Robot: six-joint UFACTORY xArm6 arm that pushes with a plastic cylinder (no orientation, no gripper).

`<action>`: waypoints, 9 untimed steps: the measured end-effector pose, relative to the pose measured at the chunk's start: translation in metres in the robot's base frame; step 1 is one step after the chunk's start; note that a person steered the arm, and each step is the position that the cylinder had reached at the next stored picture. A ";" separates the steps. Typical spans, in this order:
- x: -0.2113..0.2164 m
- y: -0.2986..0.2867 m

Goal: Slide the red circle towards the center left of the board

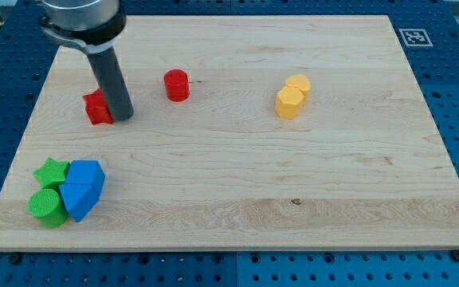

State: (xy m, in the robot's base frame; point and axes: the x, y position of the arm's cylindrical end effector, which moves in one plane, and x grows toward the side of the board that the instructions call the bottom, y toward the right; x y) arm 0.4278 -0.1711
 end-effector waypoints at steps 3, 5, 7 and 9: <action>-0.018 0.005; 0.014 0.108; -0.027 0.144; -0.066 0.121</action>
State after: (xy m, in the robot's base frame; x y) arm 0.3615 -0.0501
